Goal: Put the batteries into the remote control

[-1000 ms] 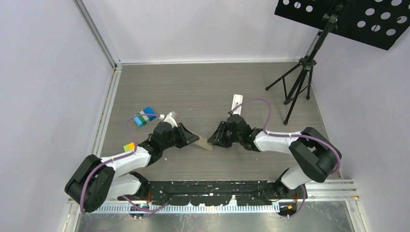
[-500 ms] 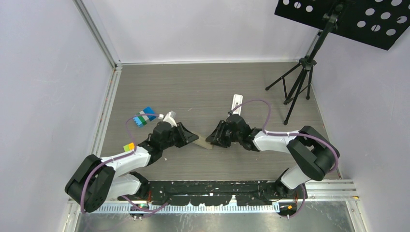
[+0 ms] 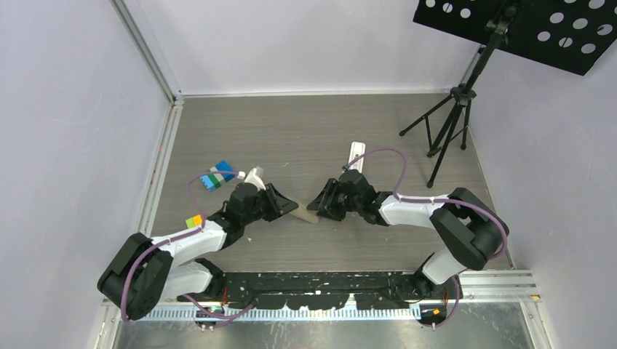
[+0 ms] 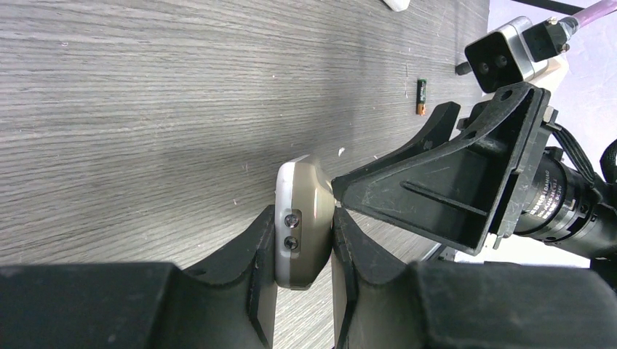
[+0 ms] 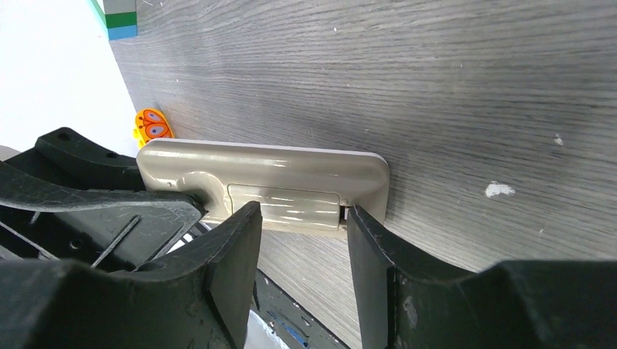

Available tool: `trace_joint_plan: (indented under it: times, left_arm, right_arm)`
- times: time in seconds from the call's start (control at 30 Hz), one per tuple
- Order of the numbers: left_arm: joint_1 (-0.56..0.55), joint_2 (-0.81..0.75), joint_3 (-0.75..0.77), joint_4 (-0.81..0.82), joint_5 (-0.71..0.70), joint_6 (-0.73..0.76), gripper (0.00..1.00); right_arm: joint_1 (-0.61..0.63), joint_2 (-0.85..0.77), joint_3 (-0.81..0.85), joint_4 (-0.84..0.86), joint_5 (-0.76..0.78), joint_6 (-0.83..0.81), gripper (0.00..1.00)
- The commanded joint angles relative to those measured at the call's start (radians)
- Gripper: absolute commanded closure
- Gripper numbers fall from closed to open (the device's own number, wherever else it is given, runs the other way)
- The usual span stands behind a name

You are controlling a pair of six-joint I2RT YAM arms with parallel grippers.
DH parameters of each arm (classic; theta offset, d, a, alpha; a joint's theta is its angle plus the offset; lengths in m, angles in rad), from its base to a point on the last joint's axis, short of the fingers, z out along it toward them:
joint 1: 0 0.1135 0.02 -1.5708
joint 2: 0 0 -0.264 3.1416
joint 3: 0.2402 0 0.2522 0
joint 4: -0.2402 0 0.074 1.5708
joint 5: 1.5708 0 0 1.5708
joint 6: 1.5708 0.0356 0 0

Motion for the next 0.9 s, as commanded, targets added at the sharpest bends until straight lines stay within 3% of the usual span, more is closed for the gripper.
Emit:
trace_joint_plan:
  times: [0.0, 0.27, 0.53, 0.87]
  left_arm:
    - [-0.011, 0.028, -0.014, -0.127, 0.007, 0.042, 1.0]
    - [-0.012, 0.047, -0.025, -0.087, 0.044, 0.015, 1.0]
    - [-0.019, 0.067, -0.025, -0.087, 0.057, 0.013, 1.0]
    - [-0.024, 0.095, -0.013, -0.087, 0.066, 0.022, 1.0]
  right_arm:
    - [0.009, 0.048, 0.014, -0.027, 0.042, 0.02, 0.46]
    - [0.001, 0.074, -0.049, 0.105, 0.044, 0.107, 0.45]
    - [-0.014, 0.125, -0.154, 0.487, -0.021, 0.155, 0.45]
    - [-0.015, 0.196, -0.195, 0.844, -0.102, 0.159, 0.48]
